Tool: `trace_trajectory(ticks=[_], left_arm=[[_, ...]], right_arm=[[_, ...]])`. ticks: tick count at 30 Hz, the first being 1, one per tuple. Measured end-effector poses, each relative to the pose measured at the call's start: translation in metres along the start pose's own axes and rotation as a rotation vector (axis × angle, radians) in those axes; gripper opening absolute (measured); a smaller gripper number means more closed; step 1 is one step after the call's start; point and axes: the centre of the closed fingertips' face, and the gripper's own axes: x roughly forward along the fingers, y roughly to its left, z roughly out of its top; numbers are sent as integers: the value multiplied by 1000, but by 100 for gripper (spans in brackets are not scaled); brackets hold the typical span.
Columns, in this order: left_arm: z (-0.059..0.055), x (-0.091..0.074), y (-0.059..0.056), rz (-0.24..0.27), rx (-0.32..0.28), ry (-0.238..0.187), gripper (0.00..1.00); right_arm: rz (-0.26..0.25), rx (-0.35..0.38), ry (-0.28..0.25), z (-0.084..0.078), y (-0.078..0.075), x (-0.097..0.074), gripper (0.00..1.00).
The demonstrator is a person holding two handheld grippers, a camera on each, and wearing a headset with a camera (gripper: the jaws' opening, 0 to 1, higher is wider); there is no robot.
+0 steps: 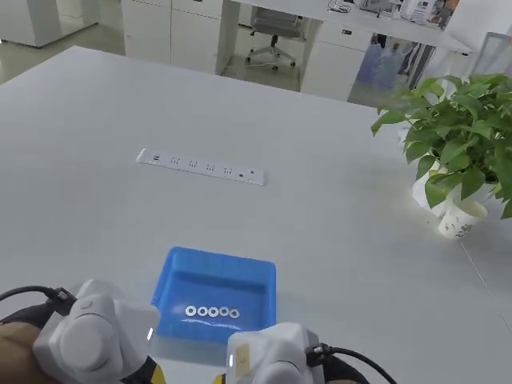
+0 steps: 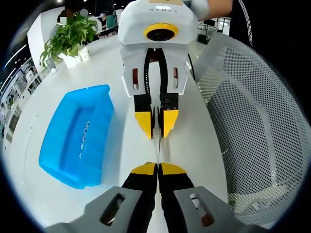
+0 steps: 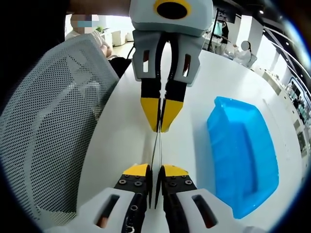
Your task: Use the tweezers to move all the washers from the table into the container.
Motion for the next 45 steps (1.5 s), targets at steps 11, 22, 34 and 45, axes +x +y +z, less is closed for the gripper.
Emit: trace_trajectory(ticks=[11,22,34,45], left_arm=[[-2,2,1,7,-16,3,4],[-9,4,3,27,-12,19,4],[-10,7,1,14,-1,31,4],[-12,7,0,7,1,47,9]], right_arm=[[13,-1,13,0,0,0,12],[-1,28,10,2,-4,-5,12],[2,39,22,-2,-1,-6,11],[16,46,50,-9,1,-5,11]])
